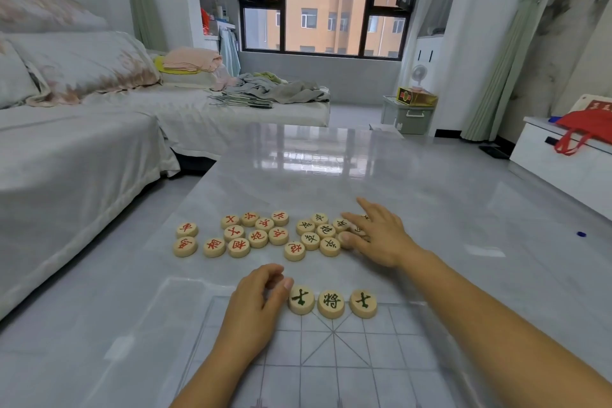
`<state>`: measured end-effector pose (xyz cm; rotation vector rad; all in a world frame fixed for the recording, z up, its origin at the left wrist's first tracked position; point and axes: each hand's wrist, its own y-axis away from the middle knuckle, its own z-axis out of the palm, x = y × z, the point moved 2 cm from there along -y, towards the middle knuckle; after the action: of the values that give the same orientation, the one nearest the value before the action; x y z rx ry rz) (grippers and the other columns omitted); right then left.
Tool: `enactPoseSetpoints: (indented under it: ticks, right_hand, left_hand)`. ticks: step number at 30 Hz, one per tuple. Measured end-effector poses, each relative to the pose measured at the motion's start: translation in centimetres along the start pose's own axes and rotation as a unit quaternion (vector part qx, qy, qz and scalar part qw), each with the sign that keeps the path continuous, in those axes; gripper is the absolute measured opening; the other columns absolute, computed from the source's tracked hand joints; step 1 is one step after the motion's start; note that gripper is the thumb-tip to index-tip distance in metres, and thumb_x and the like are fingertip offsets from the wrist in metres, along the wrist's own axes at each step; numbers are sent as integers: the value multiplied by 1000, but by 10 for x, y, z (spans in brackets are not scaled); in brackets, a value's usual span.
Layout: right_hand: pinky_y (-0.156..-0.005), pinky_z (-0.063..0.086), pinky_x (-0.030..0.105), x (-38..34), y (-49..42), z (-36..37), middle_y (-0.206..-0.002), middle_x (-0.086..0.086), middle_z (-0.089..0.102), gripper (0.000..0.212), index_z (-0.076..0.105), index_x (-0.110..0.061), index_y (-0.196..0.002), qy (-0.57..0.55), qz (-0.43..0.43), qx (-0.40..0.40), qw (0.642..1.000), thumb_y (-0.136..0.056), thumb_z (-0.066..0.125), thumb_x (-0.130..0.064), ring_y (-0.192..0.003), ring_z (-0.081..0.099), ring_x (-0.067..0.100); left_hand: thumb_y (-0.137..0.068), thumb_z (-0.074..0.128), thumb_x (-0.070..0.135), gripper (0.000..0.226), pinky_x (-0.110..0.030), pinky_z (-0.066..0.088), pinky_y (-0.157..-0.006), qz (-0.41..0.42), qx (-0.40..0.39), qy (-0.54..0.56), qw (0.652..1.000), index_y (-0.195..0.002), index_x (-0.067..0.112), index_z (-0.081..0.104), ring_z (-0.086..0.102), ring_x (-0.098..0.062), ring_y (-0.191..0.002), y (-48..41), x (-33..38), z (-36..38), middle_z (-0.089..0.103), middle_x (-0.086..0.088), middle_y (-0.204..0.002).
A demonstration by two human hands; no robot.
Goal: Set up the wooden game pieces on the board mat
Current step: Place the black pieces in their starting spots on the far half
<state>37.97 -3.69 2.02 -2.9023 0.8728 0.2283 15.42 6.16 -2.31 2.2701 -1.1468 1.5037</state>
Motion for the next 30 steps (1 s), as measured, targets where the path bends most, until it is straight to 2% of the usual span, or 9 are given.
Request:
enactPoseSetpoints:
  ticks: [6, 11, 16, 18, 21, 23, 26, 28, 30]
  right_hand:
    - [-114, -8, 54, -60, -52, 26, -158, -3, -3, 53, 17, -46, -142, 64, -120, -78, 988, -91, 22, -60, -145, -6, 25]
    - [-111, -7, 61, -32, -51, 30, -158, -5, 9, 50, 22, -50, -139, 27, -59, -119, 991, -91, 16, -62, -145, 0, 26]
    - [-113, -4, 56, 3, 8, 23, -157, -7, 11, 48, 21, -50, -139, 26, -23, -98, 995, -92, 15, -58, -145, 1, 23]
    - [-115, -5, 52, 9, 40, 22, -157, -8, 11, 61, 21, -52, -138, 17, -5, -86, 996, -82, 5, -70, -145, 0, 21]
    - [-115, -5, 47, 7, 94, 17, -157, -11, 9, 104, 19, -55, -137, 0, 19, -60, 998, -47, -23, -85, -145, -1, 19]
    - [-115, -6, 44, 1, 126, 17, -156, -14, 8, 111, 17, -54, -138, -7, 27, -55, 998, -41, -29, -85, -145, -3, 17]
    - [-117, -3, 39, -5, 154, 6, -156, -13, 12, 82, 17, -46, -141, -130, 42, -36, 990, -70, -5, -80, -145, 1, 12]
    - [-118, 5, 38, 14, 145, -10, -154, -8, 21, 47, 27, -36, -141, -166, 68, 39, 983, -96, 23, -47, -144, 10, 13]
    - [-116, 9, 37, 44, 125, -23, -151, -4, 29, 40, 38, -29, -139, -110, 91, 105, 984, -99, 32, -31, -142, 17, 15]
  left_hand:
    - [-88, 51, 40, 22, -18, 42, -83, -11, 8, 4, 1000, -109, 34, 51, 50, 1, -98, 0, 0, 0, 56, 15, -105]
    - [-89, 50, 40, 21, -14, 39, -78, -15, 5, 10, 1000, -108, 33, 53, 50, 3, -97, -2, -1, -2, 57, 16, -105]
    - [-91, 46, 38, 20, -20, 39, -82, -8, 3, -1, 1000, -108, 30, 53, 51, -3, -100, -1, 0, -2, 59, 10, -107]
    - [-92, 45, 36, 18, -17, 39, -78, 2, 1, -3, 1000, -106, 29, 54, 52, -6, -99, 0, 1, -3, 60, 8, -106]
    - [-93, 44, 34, 20, -12, 38, -74, 10, -4, 2, 1000, -106, 25, 56, 54, -9, -98, 0, 3, -4, 61, 5, -105]
    - [-93, 44, 33, 20, -12, 38, -73, 10, -4, 7, 1000, -105, 22, 56, 55, -10, -95, 0, 4, -5, 62, 3, -103]
    - [-94, 42, 32, 18, -18, 40, -72, 5, -6, 14, 1000, -102, 24, 55, 56, -13, -95, 1, 5, -5, 64, 1, -103]
    - [-94, 41, 33, 18, -24, 39, -75, 0, -8, 22, 1000, -102, 24, 55, 56, -15, -98, 1, 4, -5, 64, 0, -104]
    - [-94, 41, 33, 18, -26, 39, -76, -3, -9, 28, 1000, -102, 24, 55, 57, -16, -98, 2, 3, -4, 64, 0, -104]
